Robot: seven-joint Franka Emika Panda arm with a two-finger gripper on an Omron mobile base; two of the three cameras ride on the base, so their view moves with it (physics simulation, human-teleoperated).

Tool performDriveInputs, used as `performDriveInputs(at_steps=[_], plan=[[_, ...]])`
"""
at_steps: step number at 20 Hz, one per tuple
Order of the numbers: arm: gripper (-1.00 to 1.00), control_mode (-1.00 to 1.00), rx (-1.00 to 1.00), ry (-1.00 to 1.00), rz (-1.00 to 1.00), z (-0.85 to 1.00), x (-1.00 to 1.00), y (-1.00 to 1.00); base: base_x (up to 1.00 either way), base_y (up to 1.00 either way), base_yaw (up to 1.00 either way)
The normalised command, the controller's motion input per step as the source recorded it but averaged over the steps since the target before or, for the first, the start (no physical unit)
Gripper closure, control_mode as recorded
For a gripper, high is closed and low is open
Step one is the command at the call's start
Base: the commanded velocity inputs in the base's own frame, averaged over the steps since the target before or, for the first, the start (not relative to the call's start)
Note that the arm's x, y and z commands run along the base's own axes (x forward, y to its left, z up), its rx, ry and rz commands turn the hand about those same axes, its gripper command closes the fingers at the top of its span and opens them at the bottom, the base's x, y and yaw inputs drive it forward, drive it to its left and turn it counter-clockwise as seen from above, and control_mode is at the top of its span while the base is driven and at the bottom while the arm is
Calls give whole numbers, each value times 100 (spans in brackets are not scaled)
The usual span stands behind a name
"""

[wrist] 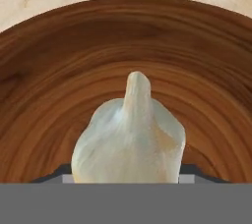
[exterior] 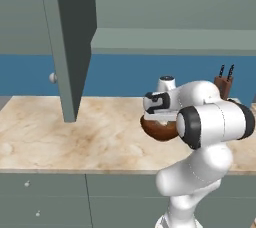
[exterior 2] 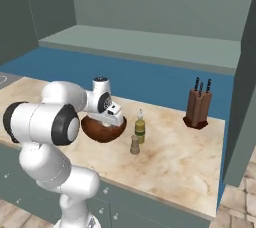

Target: Retrieve the bottle and the shaker from the cabinet and place them next to the mixing bowl on the counter. Then add garlic from the fridge to the mixing bowl.

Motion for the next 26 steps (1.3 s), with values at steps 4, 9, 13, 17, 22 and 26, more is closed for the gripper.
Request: performDriveInputs(at_steps=[4, 9, 13, 17, 22, 26], plan=[[-100, -100, 0, 2, 0, -2, 14, 0, 0, 0, 0], [-100, -100, 0, 2, 0, 0, -5, 0, 0, 0, 0], [-100, -100, 0, 2, -1, 0, -35, 0, 0, 0, 0], [-100, -100, 0, 0, 0, 13, -69, 0, 0, 0, 0], [-100, -100, 0, 0, -3, 24, -65, 0, 0, 0, 0], [-100, -100, 0, 0, 0, 78, -42, 2, 0, 0, 0]])
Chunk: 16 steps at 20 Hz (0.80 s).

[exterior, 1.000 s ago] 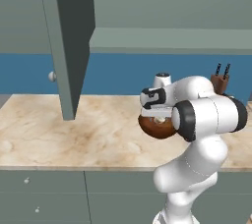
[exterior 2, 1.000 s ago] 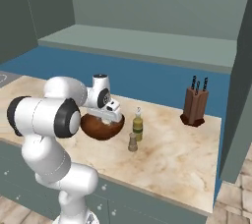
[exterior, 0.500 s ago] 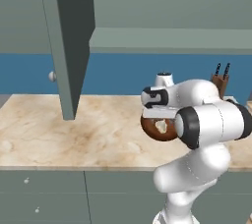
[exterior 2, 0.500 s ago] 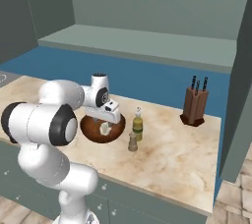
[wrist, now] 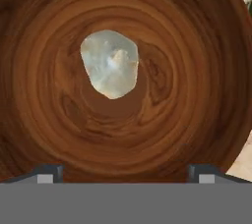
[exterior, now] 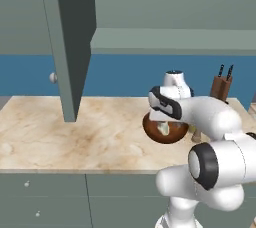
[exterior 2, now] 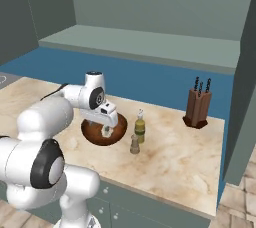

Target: Retrieve the bottle and the shaker from the cabinet and place them next to the mixing bowl on the counter. Then add garlic from the fridge to the mixing bowl.

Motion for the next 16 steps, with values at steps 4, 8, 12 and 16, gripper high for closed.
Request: performDriveInputs(at_steps=[4, 8, 12, 16], plan=[[-100, -100, 0, -13, 0, 56, -50, 9, 0, 0, 0], [-100, -100, 0, -21, 0, 1, -46, 9, 0, 0, 0], [-100, -100, 0, -8, 0, 66, -23, 2, 0, 0, 0], [-100, -100, 0, 0, 0, 57, -28, 1, 0, 0, 0]])
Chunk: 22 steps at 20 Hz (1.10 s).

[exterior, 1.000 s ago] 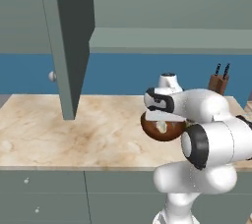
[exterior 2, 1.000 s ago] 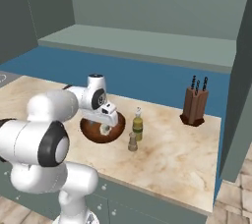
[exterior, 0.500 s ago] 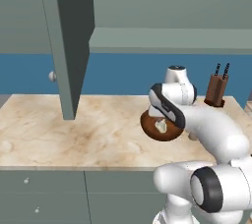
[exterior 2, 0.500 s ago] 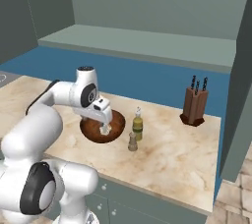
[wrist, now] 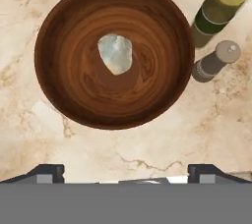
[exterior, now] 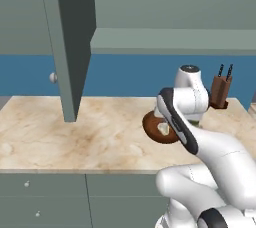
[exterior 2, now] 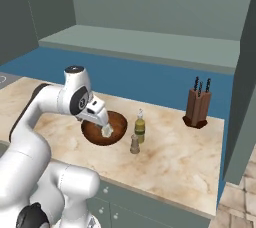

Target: Retrieve the bottle and the shaker from the cabinet and place them next to the mixing bowl on the counter. Then add garlic from the fridge to the mixing bowl.

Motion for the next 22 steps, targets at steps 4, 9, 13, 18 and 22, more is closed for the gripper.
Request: performDriveInputs(at_steps=[4, 9, 13, 18, 22], plan=[[-100, -100, 0, 5, 0, 12, -12, 1, 0, 0, 0], [-100, -100, 0, 13, 0, 1, -11, 54, 0, 0, 0], [-100, -100, 0, 6, 0, 4, -32, 49, 0, 0, 0], [-100, -100, 0, 0, 0, 23, -77, 0, 0, 0, 0], [-100, -100, 0, -4, 0, 37, -80, 0, 0, 0, 0]])
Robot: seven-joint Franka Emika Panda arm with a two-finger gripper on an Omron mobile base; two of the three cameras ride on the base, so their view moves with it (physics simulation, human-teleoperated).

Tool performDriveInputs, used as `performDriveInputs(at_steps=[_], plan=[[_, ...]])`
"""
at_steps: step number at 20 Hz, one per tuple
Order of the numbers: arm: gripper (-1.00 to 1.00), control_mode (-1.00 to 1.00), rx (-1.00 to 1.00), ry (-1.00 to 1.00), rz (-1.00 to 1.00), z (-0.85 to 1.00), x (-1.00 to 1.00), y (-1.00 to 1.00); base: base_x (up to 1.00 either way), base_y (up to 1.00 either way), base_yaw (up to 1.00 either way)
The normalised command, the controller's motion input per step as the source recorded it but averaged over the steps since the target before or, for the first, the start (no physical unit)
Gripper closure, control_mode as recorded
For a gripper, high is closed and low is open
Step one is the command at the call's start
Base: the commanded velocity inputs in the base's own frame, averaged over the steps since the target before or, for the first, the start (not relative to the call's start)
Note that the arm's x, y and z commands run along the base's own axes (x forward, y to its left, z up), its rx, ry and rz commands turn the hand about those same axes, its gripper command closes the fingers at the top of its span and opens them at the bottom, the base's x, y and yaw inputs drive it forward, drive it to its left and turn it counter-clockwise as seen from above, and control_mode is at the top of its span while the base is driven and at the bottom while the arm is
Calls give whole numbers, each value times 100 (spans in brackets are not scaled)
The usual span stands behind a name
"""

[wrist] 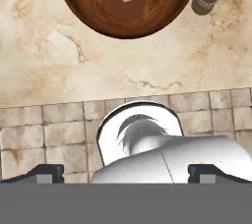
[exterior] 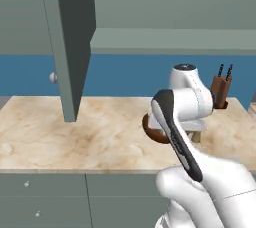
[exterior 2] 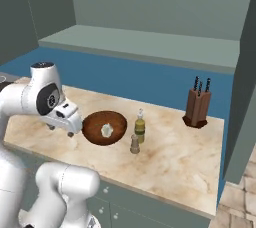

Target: Retrieve the bottle and the shaker from the cabinet and place them next to the mixing bowl on the counter. Then add garlic from the fridge to the mixing bowl.

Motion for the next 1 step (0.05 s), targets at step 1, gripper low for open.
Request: performDriveInputs(at_steps=[1], plan=[[-100, -100, 0, -5, 0, 44, -77, 0, 0, 0, 0]])
